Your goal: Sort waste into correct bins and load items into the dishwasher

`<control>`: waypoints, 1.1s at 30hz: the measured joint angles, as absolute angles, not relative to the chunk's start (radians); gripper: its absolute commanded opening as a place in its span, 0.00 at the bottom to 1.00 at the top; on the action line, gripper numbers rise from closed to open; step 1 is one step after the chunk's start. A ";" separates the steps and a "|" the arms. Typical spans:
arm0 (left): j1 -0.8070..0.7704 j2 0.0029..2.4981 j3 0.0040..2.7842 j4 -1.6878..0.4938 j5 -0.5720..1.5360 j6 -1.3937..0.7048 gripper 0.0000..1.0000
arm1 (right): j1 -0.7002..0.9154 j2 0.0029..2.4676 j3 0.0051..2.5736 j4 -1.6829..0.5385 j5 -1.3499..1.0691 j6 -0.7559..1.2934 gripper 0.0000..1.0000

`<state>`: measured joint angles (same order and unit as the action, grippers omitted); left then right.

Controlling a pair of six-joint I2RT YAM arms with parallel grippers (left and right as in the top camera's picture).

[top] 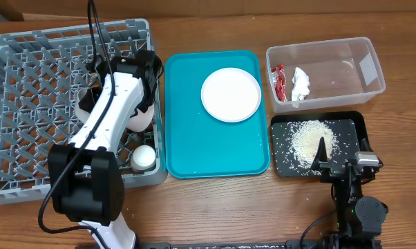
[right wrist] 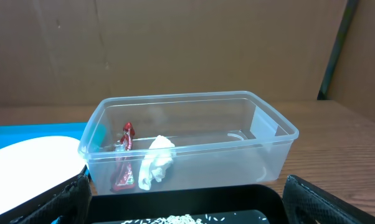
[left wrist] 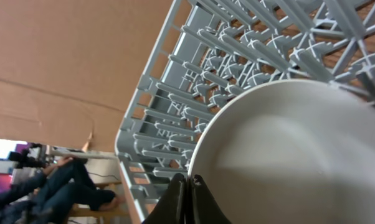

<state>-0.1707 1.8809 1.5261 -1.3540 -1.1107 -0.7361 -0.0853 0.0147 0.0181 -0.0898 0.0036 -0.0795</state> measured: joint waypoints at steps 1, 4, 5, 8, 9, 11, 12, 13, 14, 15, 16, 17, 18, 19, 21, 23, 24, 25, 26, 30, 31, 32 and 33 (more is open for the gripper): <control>-0.171 1.882 1.526 -1.365 -1.116 -0.731 0.04 | -0.085 0.015 0.018 -0.090 0.004 -0.079 1.00; -0.171 1.882 1.526 -1.392 -1.134 -0.723 0.04 | -0.085 0.015 0.018 -0.090 0.004 -0.080 1.00; -0.171 1.882 1.526 -1.403 -1.139 -0.723 0.04 | -0.085 0.015 0.018 -0.091 0.004 -0.079 1.00; -0.171 1.882 1.526 -1.428 -1.153 -0.722 0.04 | -0.085 0.015 0.018 -0.090 0.004 -0.079 1.00; -0.171 1.882 1.526 -1.434 -1.161 -0.722 0.04 | -0.085 0.015 0.018 -0.090 0.004 -0.079 1.00; -0.171 1.882 1.526 -1.438 -1.176 -0.707 0.04 | -0.085 0.015 0.018 -0.090 0.004 -0.080 1.00; -0.171 1.882 1.526 -1.436 -1.193 -0.694 0.04 | -0.085 0.015 0.018 -0.090 0.004 -0.079 1.00; -0.171 1.882 1.526 -1.431 -1.207 -0.677 0.04 | -0.085 0.015 0.018 -0.090 0.004 -0.079 1.00; -0.171 1.882 1.526 -1.413 -1.223 -0.652 0.04 | -0.085 0.015 0.019 -0.090 0.004 -0.079 1.00; -0.171 1.882 1.525 -1.387 -1.237 -0.622 0.04 | -0.085 0.015 0.018 -0.090 0.004 -0.079 1.00; -0.171 1.882 1.525 -1.348 -1.247 -0.586 0.04 | -0.085 0.015 0.018 -0.090 0.004 -0.080 1.00; -0.171 1.882 1.525 -1.304 -1.253 -0.540 0.04 | -0.085 0.015 0.018 -0.090 0.004 -0.079 1.00; -0.171 1.882 1.523 -1.256 -1.252 -0.491 0.04 | -0.085 0.015 0.018 -0.089 0.004 -0.080 1.00; -0.171 1.882 1.523 -1.210 -1.252 -0.448 0.04 | -0.085 0.015 0.018 -0.090 0.004 -0.080 1.00; -0.173 1.884 1.523 -1.150 -1.245 -0.356 0.04 | -0.085 0.015 0.018 -0.089 0.004 -0.080 1.00; -0.180 1.884 1.523 -1.127 -1.242 -0.311 0.04 | -0.085 0.015 0.018 -0.090 0.004 -0.079 1.00; -0.184 1.884 1.523 -1.118 -1.239 -0.289 0.04 | -0.085 0.015 0.018 -0.090 0.004 -0.079 1.00; -0.191 1.884 1.523 -1.113 -1.237 -0.274 0.04 | -0.085 0.015 0.018 -0.090 0.004 -0.080 1.00; -0.200 1.884 1.523 -1.106 -1.230 -0.254 0.04 | -0.085 0.015 0.018 -0.090 0.004 -0.080 1.00; -0.238 1.884 1.523 -1.103 -1.219 -0.192 0.04 | -0.085 0.015 0.018 -0.089 0.004 -0.079 1.00; -0.248 1.884 1.523 -1.105 -1.218 -0.173 0.04 | -0.085 0.015 0.018 -0.090 0.004 -0.079 1.00; -0.256 1.884 1.523 -1.110 -1.217 -0.152 0.04 | -0.085 0.015 0.018 -0.090 0.004 -0.080 1.00; -0.258 1.884 1.523 -1.111 -1.216 -0.139 0.04 | -0.085 0.015 0.018 -0.090 0.004 -0.079 1.00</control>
